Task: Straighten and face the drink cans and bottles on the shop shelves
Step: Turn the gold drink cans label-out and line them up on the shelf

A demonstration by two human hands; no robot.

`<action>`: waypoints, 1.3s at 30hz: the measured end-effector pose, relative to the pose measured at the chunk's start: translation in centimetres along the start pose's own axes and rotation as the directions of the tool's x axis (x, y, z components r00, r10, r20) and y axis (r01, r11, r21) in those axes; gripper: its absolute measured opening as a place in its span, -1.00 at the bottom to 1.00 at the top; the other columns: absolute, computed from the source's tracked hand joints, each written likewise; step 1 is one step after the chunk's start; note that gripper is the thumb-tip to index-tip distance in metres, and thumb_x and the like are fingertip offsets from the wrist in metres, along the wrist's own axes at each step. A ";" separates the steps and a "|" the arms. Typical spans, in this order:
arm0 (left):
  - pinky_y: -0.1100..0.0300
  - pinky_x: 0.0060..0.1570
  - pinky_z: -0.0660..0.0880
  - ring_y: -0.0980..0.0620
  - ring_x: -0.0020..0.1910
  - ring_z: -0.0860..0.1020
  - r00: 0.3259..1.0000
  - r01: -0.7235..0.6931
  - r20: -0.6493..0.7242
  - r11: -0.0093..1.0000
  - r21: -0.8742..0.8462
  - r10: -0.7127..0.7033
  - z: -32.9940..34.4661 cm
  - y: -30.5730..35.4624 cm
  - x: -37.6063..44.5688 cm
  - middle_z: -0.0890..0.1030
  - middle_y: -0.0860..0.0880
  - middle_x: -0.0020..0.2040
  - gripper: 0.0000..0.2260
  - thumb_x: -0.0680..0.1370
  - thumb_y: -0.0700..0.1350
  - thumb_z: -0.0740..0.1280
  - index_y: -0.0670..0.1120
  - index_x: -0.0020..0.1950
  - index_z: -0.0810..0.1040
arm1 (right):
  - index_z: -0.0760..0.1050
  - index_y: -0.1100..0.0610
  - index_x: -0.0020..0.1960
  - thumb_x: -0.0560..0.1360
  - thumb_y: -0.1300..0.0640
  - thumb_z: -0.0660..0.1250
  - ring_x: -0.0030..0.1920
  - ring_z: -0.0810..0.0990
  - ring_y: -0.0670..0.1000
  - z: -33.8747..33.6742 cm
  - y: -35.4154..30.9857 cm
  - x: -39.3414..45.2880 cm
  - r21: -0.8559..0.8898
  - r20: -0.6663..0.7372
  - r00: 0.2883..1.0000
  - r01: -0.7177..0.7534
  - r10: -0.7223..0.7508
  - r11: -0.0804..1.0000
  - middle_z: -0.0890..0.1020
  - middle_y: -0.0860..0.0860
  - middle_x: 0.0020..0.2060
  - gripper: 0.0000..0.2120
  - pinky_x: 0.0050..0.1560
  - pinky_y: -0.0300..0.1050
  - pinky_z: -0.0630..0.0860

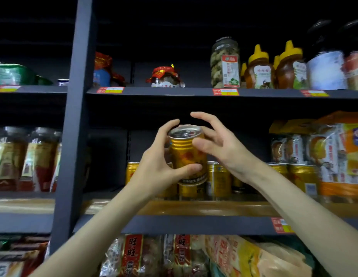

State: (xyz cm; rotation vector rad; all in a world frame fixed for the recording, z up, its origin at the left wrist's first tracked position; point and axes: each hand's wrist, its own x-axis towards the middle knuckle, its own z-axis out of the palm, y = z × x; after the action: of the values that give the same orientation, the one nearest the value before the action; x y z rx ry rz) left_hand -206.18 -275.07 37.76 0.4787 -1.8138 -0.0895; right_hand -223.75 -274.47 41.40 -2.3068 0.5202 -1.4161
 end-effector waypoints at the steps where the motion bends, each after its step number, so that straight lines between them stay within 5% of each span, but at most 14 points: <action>1: 0.26 0.05 0.53 0.22 0.07 0.57 0.999 0.024 -0.024 0.999 0.033 -0.024 -1.2 0.1 -0.3 0.54 0.20 0.15 -0.24 0.26 0.16 0.53 0.27 0.35 0.23 | 0.33 -0.16 0.30 0.46 -0.06 0.32 0.27 0.50 -0.10 0.3 0.1 0.8 -0.016 0.021 1.000 -0.011 0.011 1.000 0.55 -0.03 0.25 -0.57 0.31 -0.10 0.42; 4: 0.17 0.01 0.57 0.18 0.01 0.58 0.985 0.152 -0.098 0.980 0.132 -0.140 -4.8 0.0 -0.8 0.57 0.14 0.05 -0.35 0.20 0.22 0.53 0.24 0.22 0.34 | 0.39 -0.11 0.28 0.56 -0.06 0.23 0.29 0.44 -0.13 0.7 1.2 2.6 -0.332 0.076 0.995 -0.038 0.067 0.942 0.51 -0.07 0.27 -0.70 0.38 -0.08 0.34; 6: 0.15 -0.04 0.57 0.14 -0.03 0.58 0.964 0.257 -0.119 0.941 0.219 -0.236 -6.6 -0.4 -0.7 0.57 0.12 -0.02 -0.43 0.23 0.16 0.54 0.14 0.15 0.38 | 0.35 -0.05 0.36 0.55 -0.04 0.27 0.33 0.40 -0.08 1.1 2.4 3.6 -0.675 0.157 0.977 -0.002 0.147 0.738 0.46 -0.05 0.32 -0.60 0.37 -0.11 0.32; 8: 0.26 -0.15 0.53 0.14 -0.07 0.55 0.944 0.328 -0.090 0.884 0.333 -0.316 -7.4 -0.9 -0.4 0.52 0.13 -0.07 -0.50 0.32 0.02 0.52 0.08 0.15 0.36 | 0.32 -0.04 0.39 0.51 -0.07 0.33 0.36 0.37 -0.03 2.1 3.5 4.1 -0.805 0.211 0.953 0.043 0.217 0.591 0.43 -0.04 0.35 -0.51 0.36 -0.07 0.33; 15: 0.31 -0.27 0.41 0.05 -0.04 0.48 0.893 0.437 -0.101 0.790 0.430 -0.439 -6.3 -3.5 0.1 0.47 0.01 0.00 -0.43 0.37 -0.02 0.49 -0.05 0.29 0.31 | 0.36 -0.02 0.33 0.50 -0.05 0.34 0.21 0.46 0.00 3.4 4.6 3.9 -0.826 0.210 0.938 0.018 0.277 0.564 0.50 -0.02 0.24 -0.57 0.12 -0.12 0.45; 20: 0.10 -0.04 0.51 -0.03 0.01 0.50 0.863 0.457 -0.082 0.701 0.547 -0.498 -5.2 -5.3 0.1 0.50 -0.07 0.05 -0.39 0.35 0.00 0.51 -0.09 0.29 0.31 | 0.32 -0.02 0.36 0.51 -0.04 0.34 0.22 0.46 0.00 3.1 4.8 3.8 -0.820 0.229 0.932 0.030 0.279 0.572 0.48 -0.02 0.26 -0.54 0.09 -0.15 0.44; 28: 0.08 0.04 0.46 -0.10 0.12 0.48 0.773 0.526 -0.036 0.608 0.595 -0.634 -4.7 -7.2 0.9 0.46 -0.15 0.20 -0.34 0.37 0.01 0.50 -0.09 0.34 0.24 | 0.36 0.02 0.35 0.52 -0.01 0.33 0.25 0.44 -0.03 3.2 5.3 3.8 -0.809 0.218 0.949 0.044 0.228 0.587 0.48 -0.03 0.25 -0.57 0.14 -0.18 0.41; 30: 0.10 0.06 0.43 -0.13 0.19 0.44 0.804 0.510 -0.072 0.622 0.594 -0.590 -4.7 -6.7 1.1 0.38 -0.17 0.27 -0.37 0.42 -0.03 0.46 -0.10 0.38 0.25 | 0.41 0.03 0.32 0.53 0.00 0.32 0.27 0.42 -0.06 2.4 4.9 3.4 -0.804 0.174 0.968 0.035 0.179 0.594 0.49 -0.04 0.25 -0.62 0.19 -0.21 0.35; 34: 0.19 0.02 0.33 -0.10 0.20 0.43 0.956 0.289 -0.133 0.780 0.555 -0.260 -3.2 -4.4 1.8 0.40 -0.14 0.29 -0.58 0.51 -0.14 0.33 -0.12 0.35 0.33 | 0.46 0.04 0.28 0.54 0.03 0.30 0.29 0.41 -0.09 -1.8 3.8 2.0 -0.820 0.055 0.984 -0.051 0.167 0.570 0.50 -0.06 0.25 -0.68 0.20 -0.27 0.27; 39: 0.13 0.28 0.29 0.00 0.27 0.40 0.995 0.041 0.057 0.867 0.497 -0.080 2.9 -2.3 3.1 0.44 -0.03 0.29 -0.67 0.55 -0.06 0.27 -0.04 0.31 0.39 | 0.50 0.07 0.22 0.54 0.06 0.30 0.23 0.48 -0.02 -7.5 4.8 0.3 -0.862 -0.096 0.956 -0.219 0.277 0.458 0.56 0.01 0.20 -0.73 0.21 -0.17 0.36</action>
State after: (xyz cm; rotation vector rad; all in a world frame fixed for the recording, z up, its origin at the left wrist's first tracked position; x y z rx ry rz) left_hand -208.93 -278.84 38.99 0.9069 -1.8929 0.3317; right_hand -230.86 -279.67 42.39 -2.7692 1.8510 -1.0108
